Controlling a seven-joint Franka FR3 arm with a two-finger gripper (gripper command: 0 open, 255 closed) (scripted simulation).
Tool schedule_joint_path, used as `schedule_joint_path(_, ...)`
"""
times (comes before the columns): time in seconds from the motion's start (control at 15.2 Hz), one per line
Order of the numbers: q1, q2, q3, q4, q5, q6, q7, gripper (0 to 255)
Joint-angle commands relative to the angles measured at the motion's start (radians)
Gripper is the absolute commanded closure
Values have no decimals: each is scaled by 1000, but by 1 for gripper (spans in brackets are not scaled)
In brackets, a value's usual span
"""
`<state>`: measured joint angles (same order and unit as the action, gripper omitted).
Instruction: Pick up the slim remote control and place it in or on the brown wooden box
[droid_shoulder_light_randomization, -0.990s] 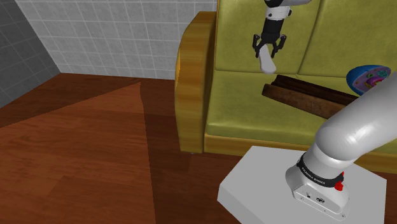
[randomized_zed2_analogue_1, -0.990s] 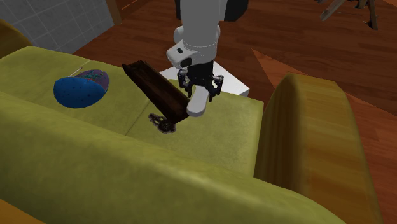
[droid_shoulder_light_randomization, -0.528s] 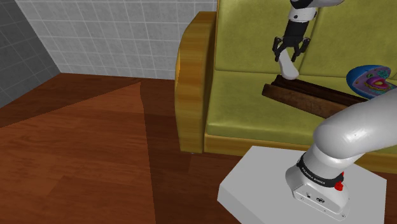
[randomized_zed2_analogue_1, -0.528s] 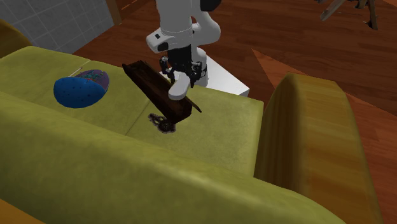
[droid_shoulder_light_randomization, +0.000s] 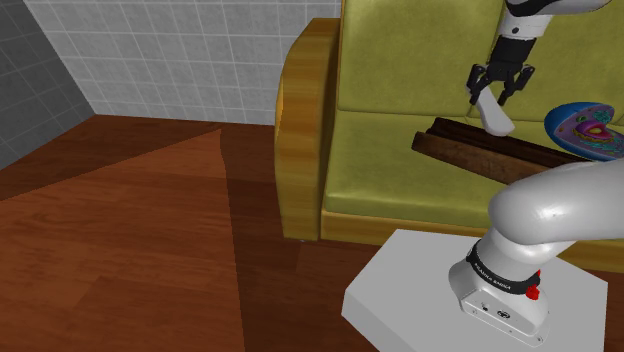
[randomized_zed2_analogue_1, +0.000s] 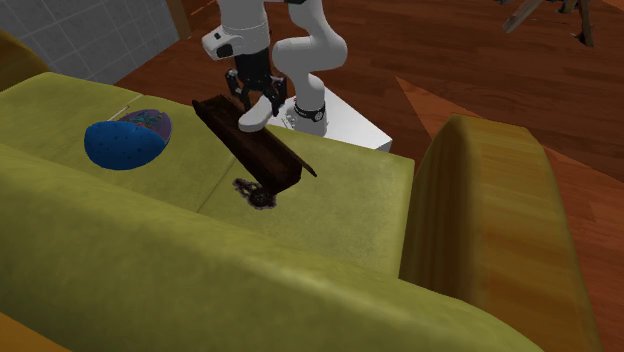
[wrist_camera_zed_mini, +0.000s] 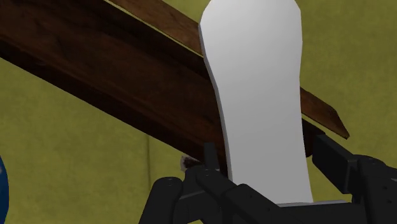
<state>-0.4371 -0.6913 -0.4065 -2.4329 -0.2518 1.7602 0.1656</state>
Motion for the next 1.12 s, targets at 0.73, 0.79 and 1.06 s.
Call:
schedule_joint_path(0.73, -120, -168, -109, -132, -132, -17, -132, 255)
schedule_joint_path(0.79, -122, -168, -114, -144, -137, -4, -131, 255)
schedule_joint_path(1.06, -128, -162, -134, -192, -155, 49, -128, 255)
